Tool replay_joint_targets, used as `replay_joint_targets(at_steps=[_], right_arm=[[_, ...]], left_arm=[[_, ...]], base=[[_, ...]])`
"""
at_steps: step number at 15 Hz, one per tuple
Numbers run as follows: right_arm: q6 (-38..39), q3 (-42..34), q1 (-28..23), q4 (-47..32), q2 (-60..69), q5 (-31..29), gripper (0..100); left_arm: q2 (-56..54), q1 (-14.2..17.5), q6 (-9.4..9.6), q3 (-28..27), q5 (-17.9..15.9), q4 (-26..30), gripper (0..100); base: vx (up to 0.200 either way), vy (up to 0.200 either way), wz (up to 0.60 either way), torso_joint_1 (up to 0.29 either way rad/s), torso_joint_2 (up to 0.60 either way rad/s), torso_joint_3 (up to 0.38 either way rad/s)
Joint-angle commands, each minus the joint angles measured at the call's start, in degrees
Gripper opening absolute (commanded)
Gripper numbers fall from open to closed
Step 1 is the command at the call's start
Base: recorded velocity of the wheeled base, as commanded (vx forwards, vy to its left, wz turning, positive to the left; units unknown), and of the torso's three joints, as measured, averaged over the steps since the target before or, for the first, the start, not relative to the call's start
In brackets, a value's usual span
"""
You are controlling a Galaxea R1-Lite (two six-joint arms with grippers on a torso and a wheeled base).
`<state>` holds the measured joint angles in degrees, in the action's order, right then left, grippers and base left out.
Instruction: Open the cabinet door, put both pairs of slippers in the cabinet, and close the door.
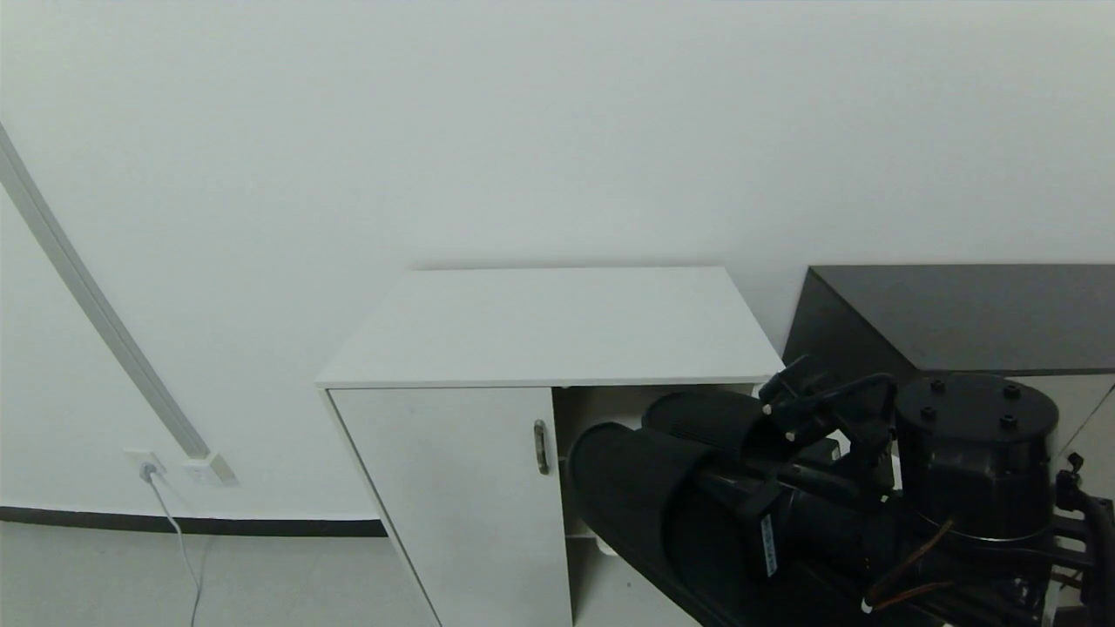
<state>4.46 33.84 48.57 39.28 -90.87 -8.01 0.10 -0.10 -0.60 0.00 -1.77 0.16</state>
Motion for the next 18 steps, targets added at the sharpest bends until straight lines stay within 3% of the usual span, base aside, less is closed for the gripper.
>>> replay_joint_targets(at_steps=[1, 18], right_arm=[[0.02, 0.00, 0.04, 0.01, -0.19, 0.01, 0], [0.02, -0.53, 0.04, 1.33, -0.98, 0.01, 0]], left_arm=[[-0.01, 0.01, -0.02, 0.00, 0.01, 0.02, 0], [-0.01, 0.01, -0.02, 0.00, 0.01, 0.02, 0]], base=[[0.000, 0.000, 0.00, -0.222, 0.53, 0.310], [0.000, 0.000, 0.00, -0.187, 0.51, 0.322]])
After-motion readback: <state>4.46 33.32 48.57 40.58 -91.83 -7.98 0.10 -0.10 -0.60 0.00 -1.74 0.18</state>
